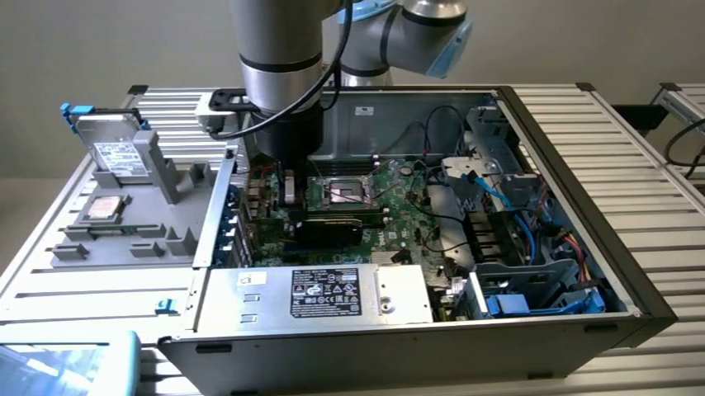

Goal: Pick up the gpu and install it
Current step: 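Press down on the gpu until it lock into place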

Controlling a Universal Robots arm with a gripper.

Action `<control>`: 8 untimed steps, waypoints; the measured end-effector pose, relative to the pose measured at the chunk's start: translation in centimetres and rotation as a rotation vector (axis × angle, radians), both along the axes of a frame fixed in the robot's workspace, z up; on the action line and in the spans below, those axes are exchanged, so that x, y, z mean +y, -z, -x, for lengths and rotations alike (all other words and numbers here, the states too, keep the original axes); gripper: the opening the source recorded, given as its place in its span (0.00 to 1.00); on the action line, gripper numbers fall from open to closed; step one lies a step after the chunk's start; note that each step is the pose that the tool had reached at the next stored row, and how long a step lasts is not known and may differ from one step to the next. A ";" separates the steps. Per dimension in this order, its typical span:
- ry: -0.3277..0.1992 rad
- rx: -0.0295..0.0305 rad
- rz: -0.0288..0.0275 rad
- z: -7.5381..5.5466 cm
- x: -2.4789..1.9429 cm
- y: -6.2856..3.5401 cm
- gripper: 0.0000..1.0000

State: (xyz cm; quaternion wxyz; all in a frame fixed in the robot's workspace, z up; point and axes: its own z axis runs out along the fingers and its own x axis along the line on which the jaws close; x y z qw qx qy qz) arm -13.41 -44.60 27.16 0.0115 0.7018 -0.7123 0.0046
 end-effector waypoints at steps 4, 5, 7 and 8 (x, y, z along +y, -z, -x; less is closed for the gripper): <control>0.000 -0.0010 -0.0001 0.1 0.00 0.24 0.12; 0.000 -0.0009 0.0000 0.1 0.00 0.30 0.12; 0.000 -0.0006 0.0002 0.1 -0.01 0.38 0.12; 0.000 -0.0005 0.0002 0.1 -0.01 0.43 0.12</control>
